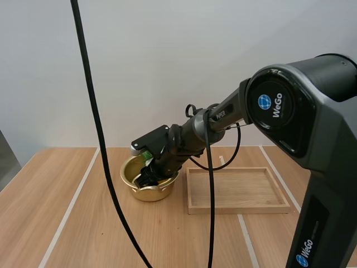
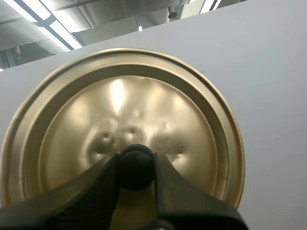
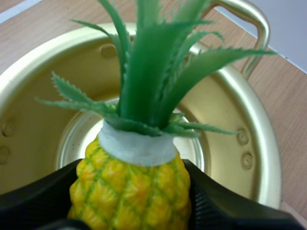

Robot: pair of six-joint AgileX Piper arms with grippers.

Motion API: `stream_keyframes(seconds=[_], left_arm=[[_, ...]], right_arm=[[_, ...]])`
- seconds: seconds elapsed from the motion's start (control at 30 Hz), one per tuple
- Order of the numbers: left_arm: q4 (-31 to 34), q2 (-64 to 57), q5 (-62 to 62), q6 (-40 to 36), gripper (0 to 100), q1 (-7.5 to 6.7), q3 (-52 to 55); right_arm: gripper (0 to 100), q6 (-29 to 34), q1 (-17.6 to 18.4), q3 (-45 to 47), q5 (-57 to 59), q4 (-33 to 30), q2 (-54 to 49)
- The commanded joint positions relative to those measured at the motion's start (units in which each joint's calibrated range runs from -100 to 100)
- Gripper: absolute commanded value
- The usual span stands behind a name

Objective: Open the pot, put the pineapple inside, and close it

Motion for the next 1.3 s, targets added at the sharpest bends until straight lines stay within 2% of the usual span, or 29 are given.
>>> stream_keyframes(seconds=[0.0, 0.17, 0.2, 0.23, 0.37, 0.4, 0.9, 1.03, 1.27], left_arm=[[-0.38, -0.4, -2.01, -0.41, 0, 0.0, -0.51], [-0.38, -0.4, -2.01, -0.41, 0, 0.0, -0.51], [-0.38, -0.4, -2.01, -0.41, 0, 0.0, -0.51], [-0.38, -0.4, -2.01, -0.41, 0, 0.0, -0.51], [-0.38, -0.4, -2.01, -0.41, 0, 0.0, -0.51], [-0.38, -0.4, -2.01, -0.41, 0, 0.0, -0.51], [-0.38, -0.4, -2.01, -0.41, 0, 0.0, -0.51], [-0.38, -0.4, -2.01, -0.41, 0, 0.0, -0.51], [-0.38, -0.4, -2.01, -0.41, 0, 0.0, -0.51]], right_arm=[[0, -0.75, -0.1, 0.2, 0.1, -1.23, 0.49], [0, -0.75, -0.1, 0.2, 0.14, -1.23, 0.49], [10, -0.75, -0.1, 0.2, 0.14, -1.23, 0.49], [24, -0.75, -0.1, 0.2, 0.14, -1.23, 0.49], [93, -0.75, -0.1, 0.2, -0.97, -1.23, 0.49], [100, -0.75, -0.1, 0.2, -0.97, -1.23, 0.49], [100, -0.75, -0.1, -0.11, -1.61, -1.23, 0.19], [100, -0.54, -0.1, -2.78, 1.81, -1.23, 0.19], [100, -0.43, -0.1, -9.76, 9.11, 2.64, -0.53]])
